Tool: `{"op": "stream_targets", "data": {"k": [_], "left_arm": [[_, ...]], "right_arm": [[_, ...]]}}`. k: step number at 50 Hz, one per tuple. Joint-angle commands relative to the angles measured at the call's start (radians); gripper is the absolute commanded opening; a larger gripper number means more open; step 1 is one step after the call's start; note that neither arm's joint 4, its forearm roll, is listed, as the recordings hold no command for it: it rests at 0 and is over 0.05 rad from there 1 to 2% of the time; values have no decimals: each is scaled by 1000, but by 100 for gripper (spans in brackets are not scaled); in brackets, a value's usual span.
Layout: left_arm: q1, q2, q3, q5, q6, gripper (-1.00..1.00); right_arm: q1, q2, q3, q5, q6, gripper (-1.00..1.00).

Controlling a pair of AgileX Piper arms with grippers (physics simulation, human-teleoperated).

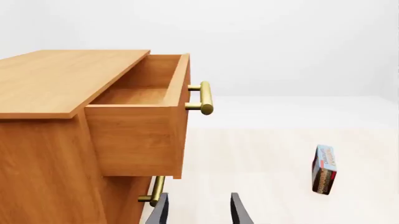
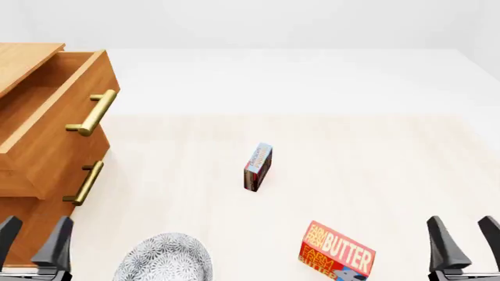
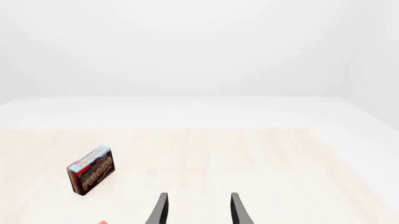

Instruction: Put the chocolate pudding in the top drawer of the cabinet and close it.

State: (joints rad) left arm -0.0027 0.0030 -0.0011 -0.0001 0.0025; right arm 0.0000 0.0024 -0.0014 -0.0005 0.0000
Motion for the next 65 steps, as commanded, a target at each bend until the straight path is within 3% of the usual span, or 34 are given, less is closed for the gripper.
{"op": "stream_targets", "data": {"k": [1, 14, 19, 33, 44, 52, 55, 60, 61, 65], "left_arm": [[-6, 8, -2, 0, 5, 100], [-5, 1, -6, 5, -3, 100], [-32, 61, -9, -13, 21, 100], [-9, 29, -203, 136, 79, 100], [1, 95, -366, 224, 44, 100], [-21, 197, -498, 271, 52, 100], [-26, 290, -559, 273, 9, 100], [-32, 373, -611, 255, 15, 100], [-33, 361, -575, 236, 19, 100], [-34, 414, -640, 257, 15, 100]], "right_arm": [[0, 5, -3, -1, 0, 100], [0, 4, -3, -1, 0, 100], [0, 3, -14, 11, 0, 100], [0, 5, -18, 14, 0, 100], [0, 2, -19, 18, -1, 100], [0, 1, -19, 19, -1, 100], [0, 1, -19, 19, -1, 100], [0, 1, -19, 19, -1, 100], [0, 1, -19, 19, -1, 100], [0, 1, -19, 19, -1, 100]]}}
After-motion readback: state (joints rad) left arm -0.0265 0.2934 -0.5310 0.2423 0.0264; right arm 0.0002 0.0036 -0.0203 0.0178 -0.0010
